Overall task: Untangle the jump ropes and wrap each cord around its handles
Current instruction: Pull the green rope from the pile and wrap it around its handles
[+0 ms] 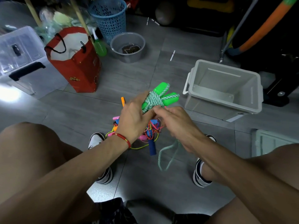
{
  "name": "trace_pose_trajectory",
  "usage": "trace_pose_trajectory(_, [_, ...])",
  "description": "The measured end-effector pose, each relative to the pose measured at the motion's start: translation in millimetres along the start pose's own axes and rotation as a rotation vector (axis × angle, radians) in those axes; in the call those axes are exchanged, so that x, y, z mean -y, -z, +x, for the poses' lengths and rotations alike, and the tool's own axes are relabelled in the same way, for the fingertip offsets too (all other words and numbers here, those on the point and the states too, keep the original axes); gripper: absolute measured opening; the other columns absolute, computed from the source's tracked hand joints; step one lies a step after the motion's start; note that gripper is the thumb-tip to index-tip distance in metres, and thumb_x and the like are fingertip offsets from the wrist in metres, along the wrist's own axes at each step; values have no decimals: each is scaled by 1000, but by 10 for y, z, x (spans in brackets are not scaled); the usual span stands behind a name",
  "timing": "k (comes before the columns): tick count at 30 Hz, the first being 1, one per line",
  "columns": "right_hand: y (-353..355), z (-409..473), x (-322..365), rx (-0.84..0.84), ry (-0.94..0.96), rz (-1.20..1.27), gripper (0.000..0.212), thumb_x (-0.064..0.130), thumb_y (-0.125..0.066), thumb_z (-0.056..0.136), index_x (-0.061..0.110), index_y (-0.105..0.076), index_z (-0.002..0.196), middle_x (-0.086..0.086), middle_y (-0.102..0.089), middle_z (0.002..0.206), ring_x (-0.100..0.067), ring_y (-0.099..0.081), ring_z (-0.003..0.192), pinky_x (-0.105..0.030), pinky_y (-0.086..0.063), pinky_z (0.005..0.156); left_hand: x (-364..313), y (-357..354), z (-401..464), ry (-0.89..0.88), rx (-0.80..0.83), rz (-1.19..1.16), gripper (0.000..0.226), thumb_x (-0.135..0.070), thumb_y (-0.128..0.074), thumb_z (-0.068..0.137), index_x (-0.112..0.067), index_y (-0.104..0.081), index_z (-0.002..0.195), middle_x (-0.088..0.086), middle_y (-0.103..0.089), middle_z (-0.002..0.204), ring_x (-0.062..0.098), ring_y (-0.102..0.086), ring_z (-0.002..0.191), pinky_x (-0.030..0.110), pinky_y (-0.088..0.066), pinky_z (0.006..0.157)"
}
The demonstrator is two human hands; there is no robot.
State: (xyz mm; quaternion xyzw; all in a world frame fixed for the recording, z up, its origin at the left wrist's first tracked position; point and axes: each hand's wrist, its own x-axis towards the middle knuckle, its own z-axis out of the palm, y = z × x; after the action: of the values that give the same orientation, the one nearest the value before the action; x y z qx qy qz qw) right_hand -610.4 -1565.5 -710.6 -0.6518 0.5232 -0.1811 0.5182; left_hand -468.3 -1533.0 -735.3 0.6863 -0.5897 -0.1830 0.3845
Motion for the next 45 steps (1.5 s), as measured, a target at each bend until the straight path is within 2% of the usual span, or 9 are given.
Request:
trace_pose_trajectory(5, [110, -42, 16, -147, 91, 59, 62, 67, -56, 88, 19, -58, 49, 8, -46, 41, -10, -44, 42, -33, -37, 52, -17, -43, -93, -170, 53, 80, 67, -33, -63, 94, -6, -39, 150, 12, -61, 124, 22, -58, 115, 24, -43, 98])
trace_pose_trajectory(11, [165, -41, 27, -171, 35, 232, 69, 66, -67, 82, 0, -65, 62, -1, -54, 53, -10, -46, 51, -30, -40, 56, -153, -35, -198, -296, 78, 52, 67, -31, -60, 95, -8, -34, 153, 5, -52, 139, 18, -51, 127, 38, -44, 105])
trace_pose_trajectory(17, [301, -61, 22, 248, 279, 154, 38, 34, -60, 97, 12, -65, 66, 15, -55, 55, 0, -46, 53, -18, -37, 56, -129, 339, -14, 530, 488, -978, 69, -39, -72, 85, -11, -48, 143, 23, -63, 128, 35, -61, 115, 50, -54, 94])
trace_pose_trajectory(20, [285, -71, 19, 478, 262, 82, 46, 43, -53, 94, 9, -55, 63, 9, -50, 56, -5, -43, 54, -20, -37, 58, -131, 472, -64, 622, 787, -1166, 50, -32, -61, 90, -1, -59, 129, 30, -61, 124, 44, -64, 107, 57, -57, 85])
trace_pose_trajectory(27, [267, -15, -40, 119, 240, -498, 46, 73, -57, 83, 28, -63, 93, 10, -67, 88, -11, -60, 82, -34, -50, 77, -81, 345, -35, 541, 567, -1021, 44, -19, -65, 87, 5, -61, 124, 43, -56, 116, 45, -54, 100, 64, -45, 90])
trace_pose_trajectory(30, [288, 31, -36, 162, 260, -572, 31, 52, -61, 91, 22, -58, 97, -4, -68, 93, -25, -61, 91, -37, -48, 78, -31, 324, -24, 538, 498, -955, 32, -21, -67, 86, -1, -66, 112, 24, -61, 93, 29, -60, 75, 39, -52, 69])
trace_pose_trajectory(37, [293, 27, -53, 129, 154, -418, 30, 30, -49, 101, 18, -69, 82, 0, -68, 73, -7, -58, 63, -30, -46, 66, 19, 241, 23, 511, 396, -864, 40, -12, -70, 88, 16, -56, 114, 11, -67, 81, 17, -63, 65, 27, -54, 59])
trace_pose_trajectory(40, [239, 9, -36, 116, 180, -443, 35, 29, -46, 102, 19, -72, 81, 1, -72, 83, -16, -63, 78, -31, -43, 71, -3, 153, 11, 478, 293, -743, 31, -5, -70, 88, 14, -59, 110, 11, -67, 82, 15, -64, 67, 25, -52, 60])
trace_pose_trajectory(45, [98, -90, -28, 27, 287, -448, 42, 53, -55, 92, 15, -56, 75, 3, -48, 52, -12, -44, 51, -32, -33, 53, -87, 67, -39, 587, 168, -894, 60, -10, -77, 74, 5, -46, 123, 14, -68, 95, 24, -67, 79, 37, -56, 70])
